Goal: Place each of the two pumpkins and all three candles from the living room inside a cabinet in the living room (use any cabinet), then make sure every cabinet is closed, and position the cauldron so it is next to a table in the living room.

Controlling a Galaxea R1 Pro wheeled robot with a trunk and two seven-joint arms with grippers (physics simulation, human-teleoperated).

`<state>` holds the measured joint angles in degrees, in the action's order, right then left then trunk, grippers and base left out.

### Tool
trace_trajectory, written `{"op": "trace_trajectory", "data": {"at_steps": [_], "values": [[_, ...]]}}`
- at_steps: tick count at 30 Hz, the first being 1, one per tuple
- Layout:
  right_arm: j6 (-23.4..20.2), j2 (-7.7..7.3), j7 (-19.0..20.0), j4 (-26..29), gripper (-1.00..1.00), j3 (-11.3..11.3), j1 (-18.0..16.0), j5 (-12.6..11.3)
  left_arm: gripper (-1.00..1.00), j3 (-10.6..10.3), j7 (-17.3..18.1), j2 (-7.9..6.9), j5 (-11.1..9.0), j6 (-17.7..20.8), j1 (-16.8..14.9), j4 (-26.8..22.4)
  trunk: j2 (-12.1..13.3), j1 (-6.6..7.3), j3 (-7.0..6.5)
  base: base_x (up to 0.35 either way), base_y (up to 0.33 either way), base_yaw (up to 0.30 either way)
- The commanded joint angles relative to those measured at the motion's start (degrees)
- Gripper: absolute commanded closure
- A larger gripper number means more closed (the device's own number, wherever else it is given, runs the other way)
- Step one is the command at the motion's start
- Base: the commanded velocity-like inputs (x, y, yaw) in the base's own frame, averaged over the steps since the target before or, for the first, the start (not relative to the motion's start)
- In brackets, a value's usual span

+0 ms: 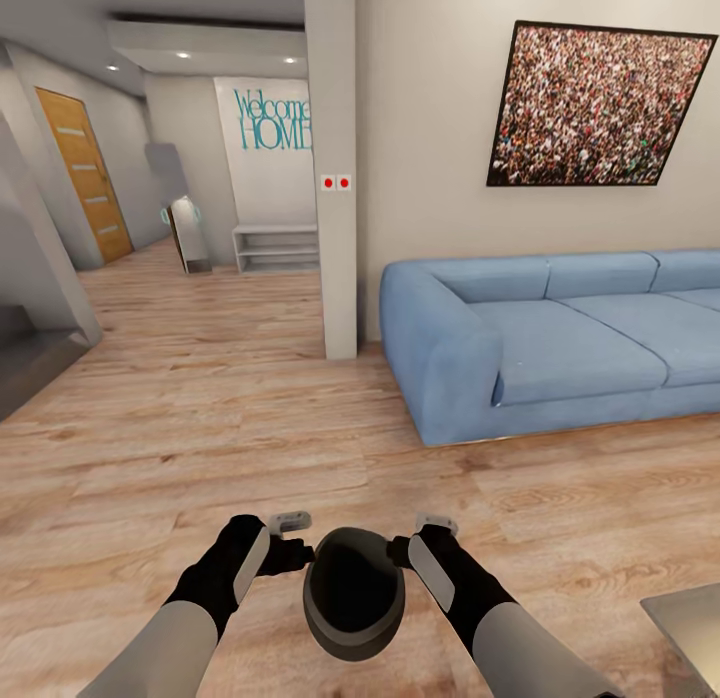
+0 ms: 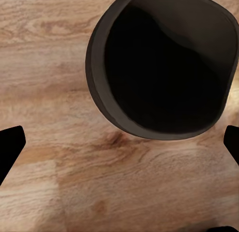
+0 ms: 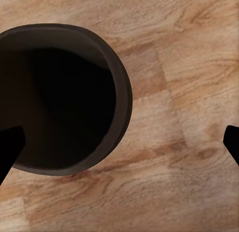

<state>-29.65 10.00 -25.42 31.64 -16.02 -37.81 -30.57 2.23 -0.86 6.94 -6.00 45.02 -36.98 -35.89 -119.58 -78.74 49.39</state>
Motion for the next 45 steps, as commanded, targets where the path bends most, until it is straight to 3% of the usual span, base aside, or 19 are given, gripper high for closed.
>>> {"op": "trace_trajectory", "data": {"at_steps": [1, 4, 9, 12, 16, 19, 45], "values": [[-0.2, 0.00, -0.5, 0.1, -1.00, -0.2, 0.0, -0.4, -1.00, 0.3, 0.2, 0.03, -0.3, 0.3, 0.0, -0.1, -0.4, -0.22, 0.24, 0.000, 0.000, 0.000], [-0.1, 0.00, -0.4, 0.0, -1.00, -0.2, 0.0, -0.4, -1.00, 0.1, 6.4, -0.30, -0.3, 0.7, 0.0, -0.4, -1.6, -0.88, 0.78, 0.000, 0.000, 0.000], [1.3, 0.00, -0.4, -0.1, -1.00, -0.2, 0.0, -0.4, -1.00, 0.0, 10.2, -0.43, -0.3, 1.1, 0.0, -0.5, -3.7, -1.97, 1.68, 0.000, 0.000, 0.000], [1.7, 0.00, -0.4, -0.2, -1.00, -0.2, 0.0, -0.4, -1.00, 0.0, 10.5, -0.43, -0.3, 1.1, 0.0, -0.8, -4.9, -2.63, 2.21, 0.000, 0.000, 0.000], [2.8, 0.00, -0.4, -0.2, -1.00, -2.9, 0.0, -0.4, -1.00, -0.1, 10.6, -0.44, -0.3, 1.2, 0.0, -2.3, -6.5, -3.51, 2.93, 0.000, 0.000, 0.000], [3.2, 0.00, -0.5, -0.2, -1.00, -3.5, -0.1, -0.4, -1.00, -0.1, 10.6, -0.44, -0.3, 1.2, 0.1, -2.5, -7.7, -4.17, 3.47, 0.000, 0.000, 0.000], [3.6, 0.00, -0.5, -0.3, -1.00, -3.8, -0.1, -0.5, -1.00, 0.0, 10.6, -0.44, -0.2, 0.8, 0.1, -2.5, -18.1, -9.88, 8.14, 0.000, 0.000, 0.000]]}}
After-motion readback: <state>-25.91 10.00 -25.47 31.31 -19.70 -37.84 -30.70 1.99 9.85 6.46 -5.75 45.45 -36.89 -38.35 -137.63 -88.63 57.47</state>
